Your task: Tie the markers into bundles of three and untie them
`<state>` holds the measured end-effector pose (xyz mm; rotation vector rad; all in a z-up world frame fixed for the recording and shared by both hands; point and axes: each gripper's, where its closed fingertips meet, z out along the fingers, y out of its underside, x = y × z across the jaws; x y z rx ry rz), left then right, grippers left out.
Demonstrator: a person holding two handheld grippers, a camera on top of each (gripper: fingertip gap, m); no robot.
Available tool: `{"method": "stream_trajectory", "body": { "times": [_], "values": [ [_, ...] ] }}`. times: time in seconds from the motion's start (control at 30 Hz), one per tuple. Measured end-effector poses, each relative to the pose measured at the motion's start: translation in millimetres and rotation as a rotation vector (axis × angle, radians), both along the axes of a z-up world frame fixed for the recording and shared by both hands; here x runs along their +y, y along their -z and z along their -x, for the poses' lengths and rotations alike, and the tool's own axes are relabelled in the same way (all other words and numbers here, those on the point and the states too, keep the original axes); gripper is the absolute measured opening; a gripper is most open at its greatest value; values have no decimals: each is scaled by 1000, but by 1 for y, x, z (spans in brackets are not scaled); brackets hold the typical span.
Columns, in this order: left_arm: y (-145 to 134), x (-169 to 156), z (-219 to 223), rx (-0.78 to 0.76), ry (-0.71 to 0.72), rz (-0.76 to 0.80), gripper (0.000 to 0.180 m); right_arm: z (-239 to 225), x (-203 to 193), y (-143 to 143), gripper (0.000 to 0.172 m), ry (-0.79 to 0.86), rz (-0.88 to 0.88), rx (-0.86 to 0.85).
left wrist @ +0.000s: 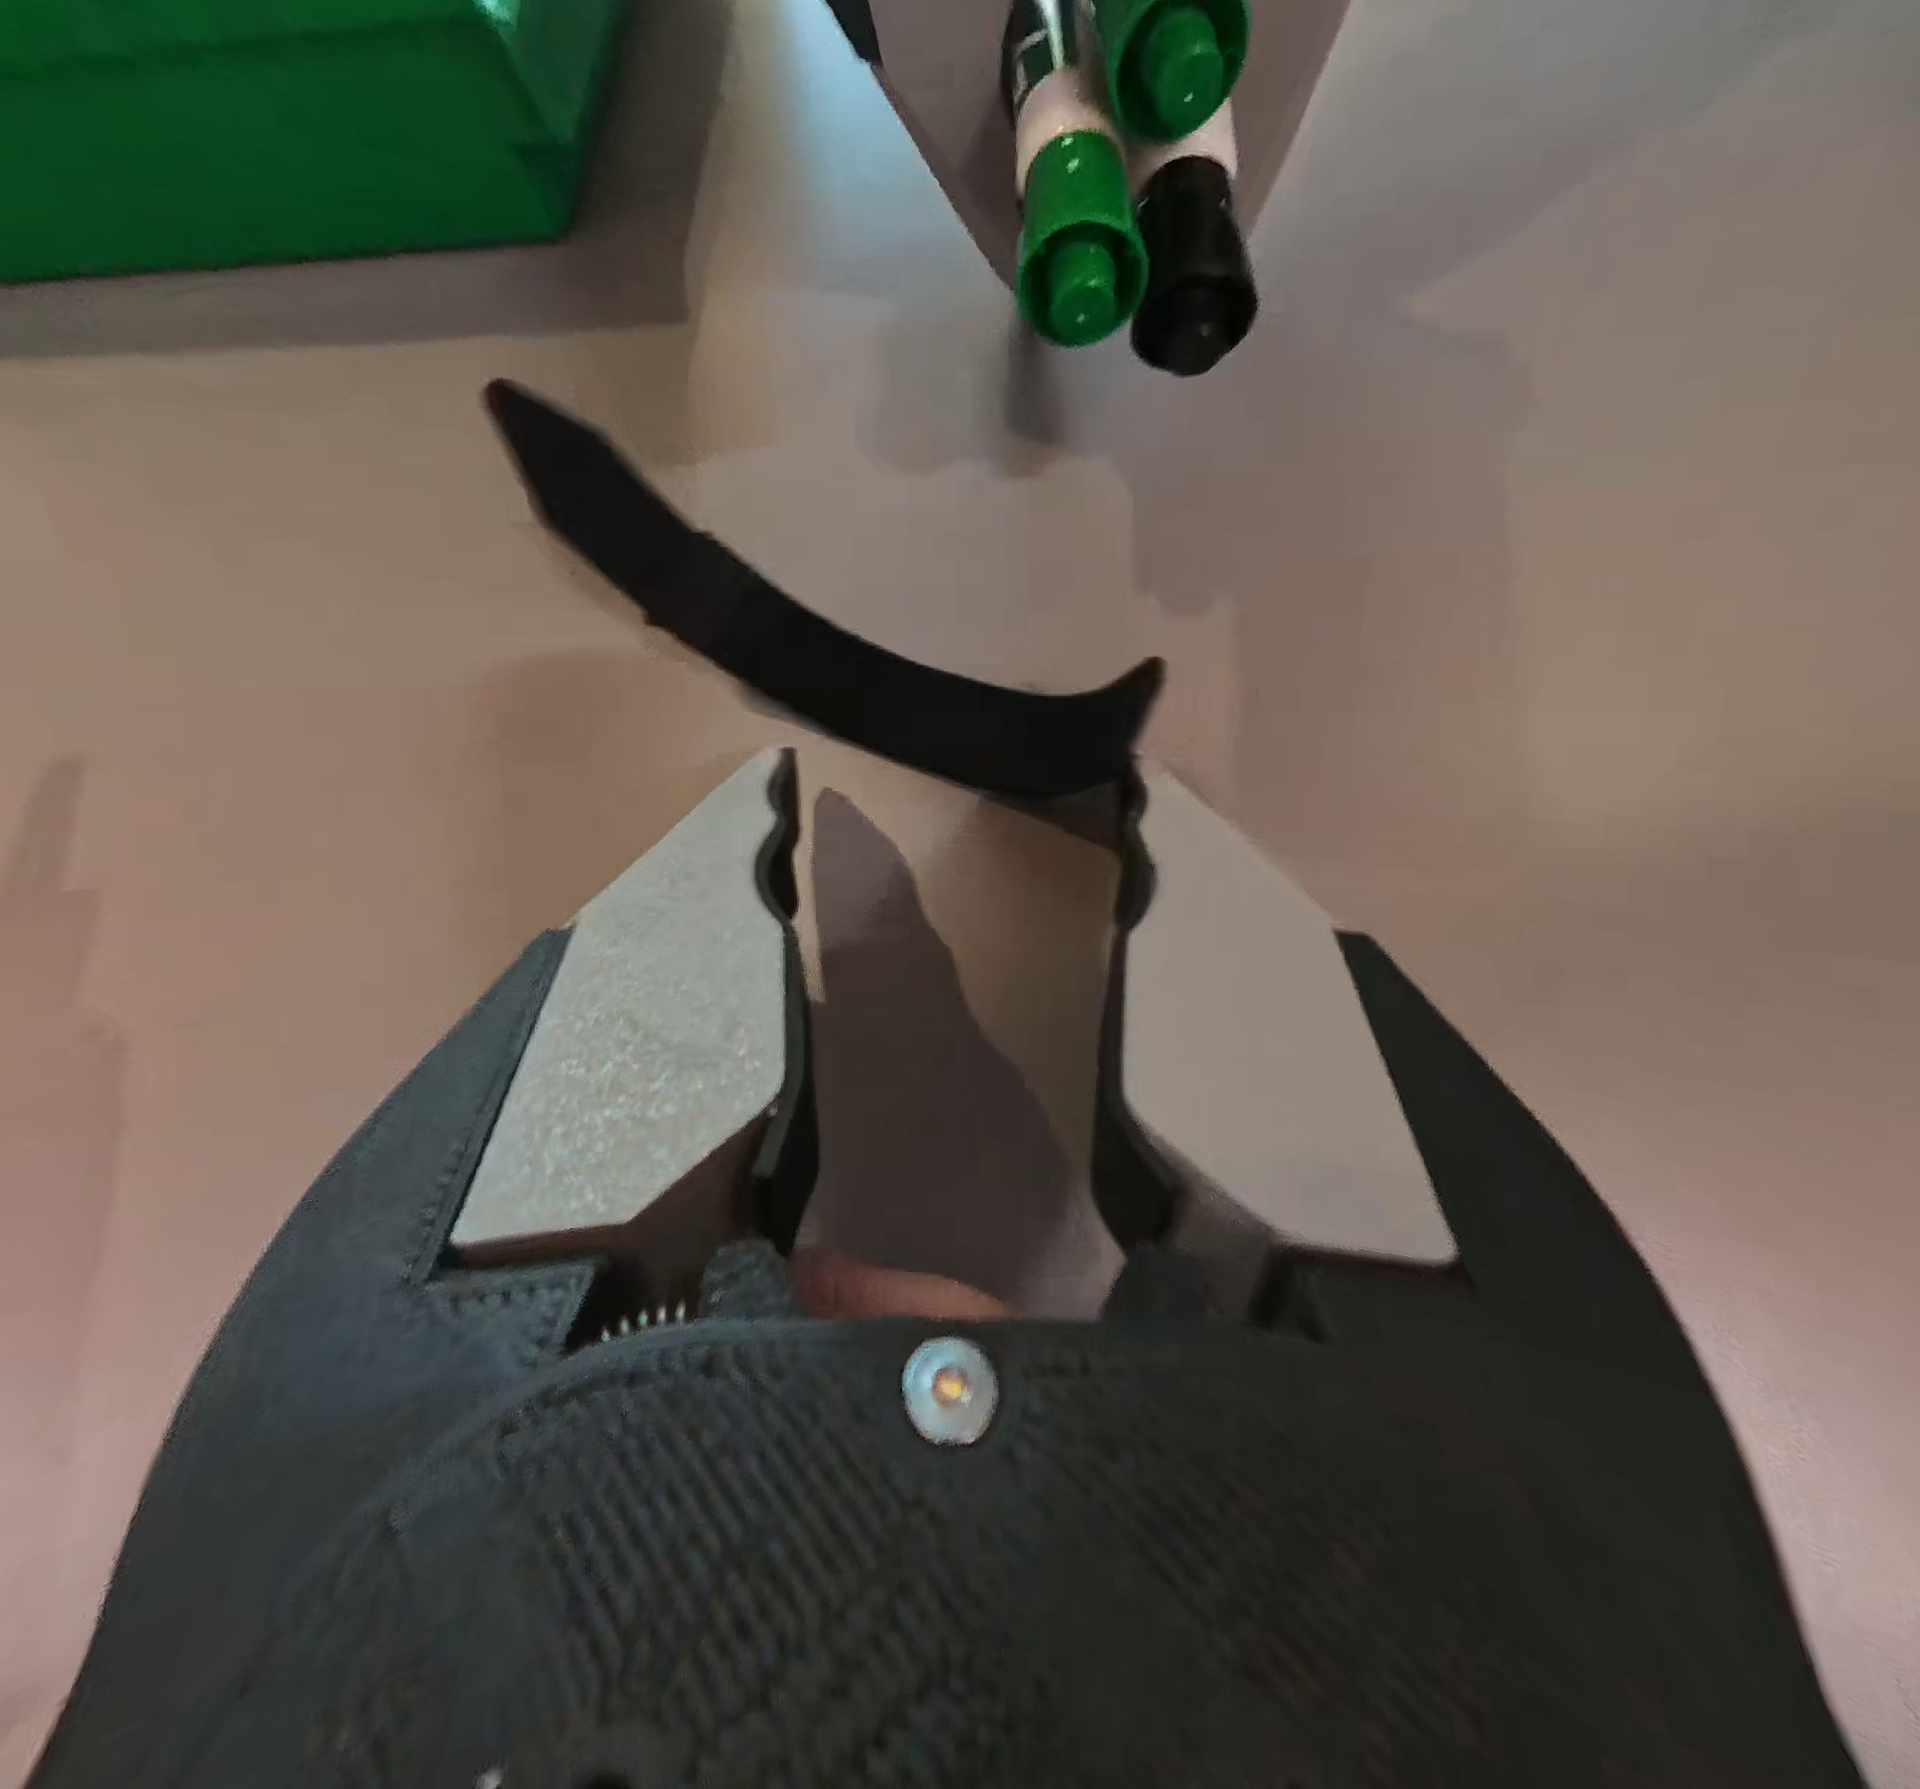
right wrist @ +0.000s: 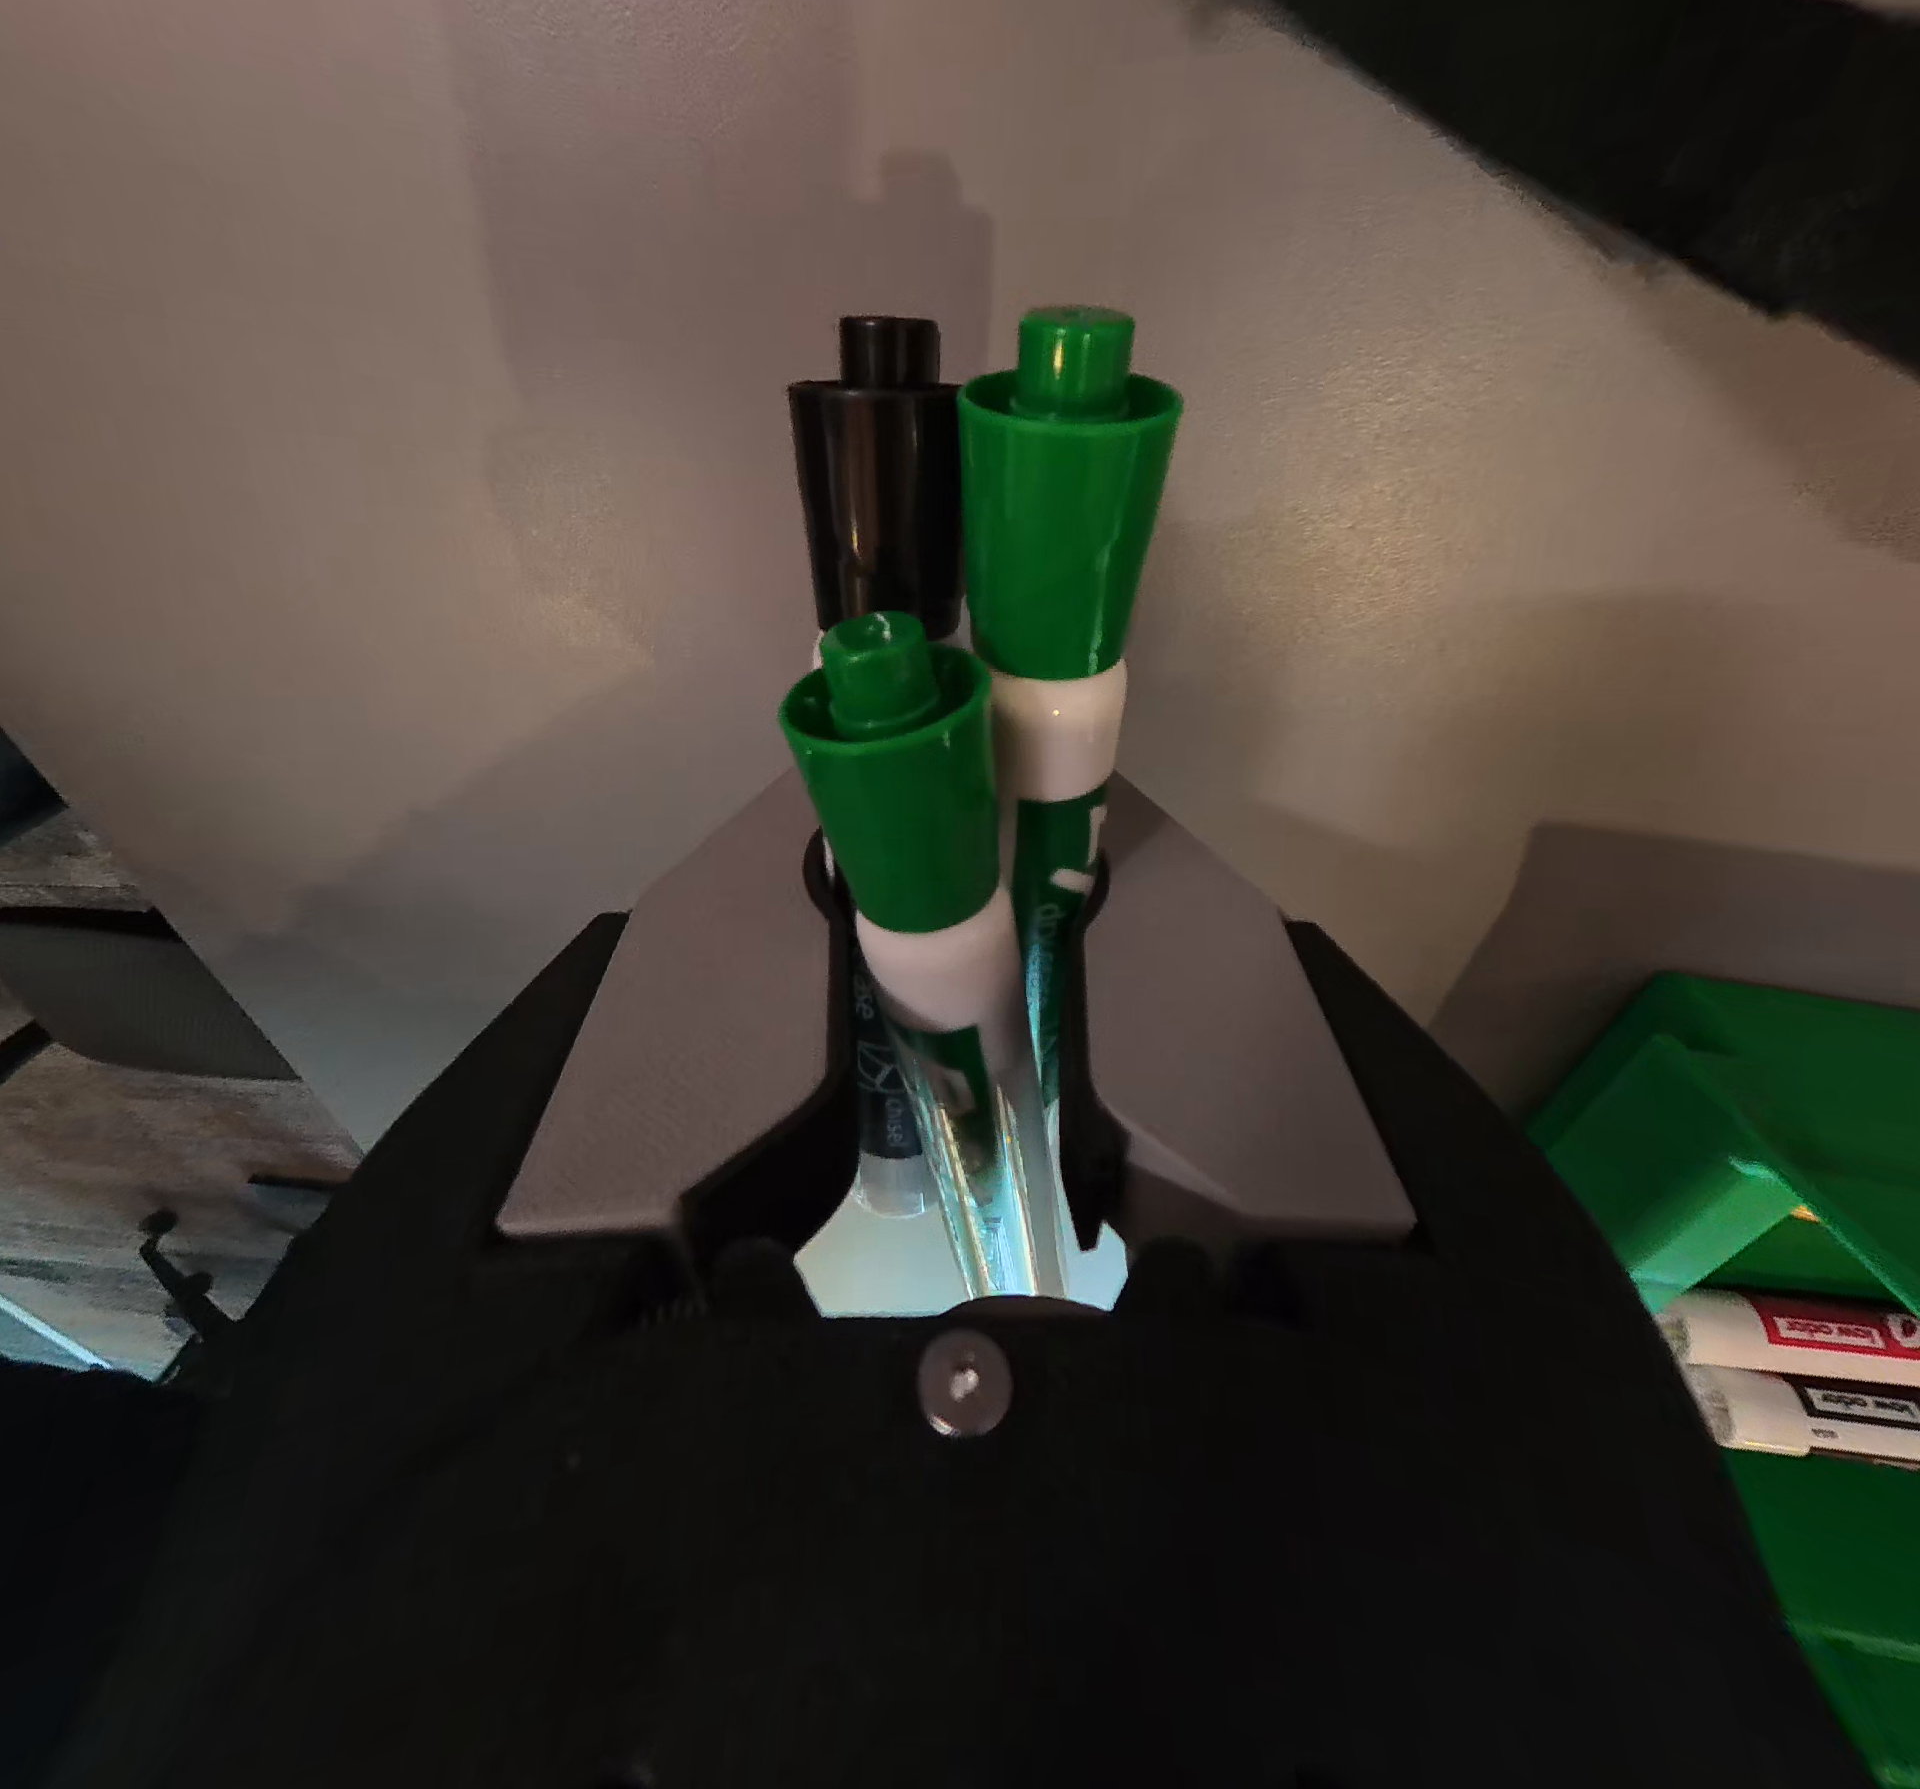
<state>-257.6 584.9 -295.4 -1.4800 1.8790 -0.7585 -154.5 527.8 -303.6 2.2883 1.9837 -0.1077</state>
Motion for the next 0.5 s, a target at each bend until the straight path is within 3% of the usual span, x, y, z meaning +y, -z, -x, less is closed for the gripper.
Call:
{"method": "stream_trajectory", "body": {
  "times": [0.27,0.43,0.5],
  "values": [
    [5,-4,-8,21,28,-99,2,0,0,1,37,9,-23,-70],
    [2,-1,-10,2,13,-135,0,0,0,2,37,7,-40,-111],
    [1,-2,-9,-7,3,-135,24,0,0,2,37,13,-38,-110]
  ]
}}
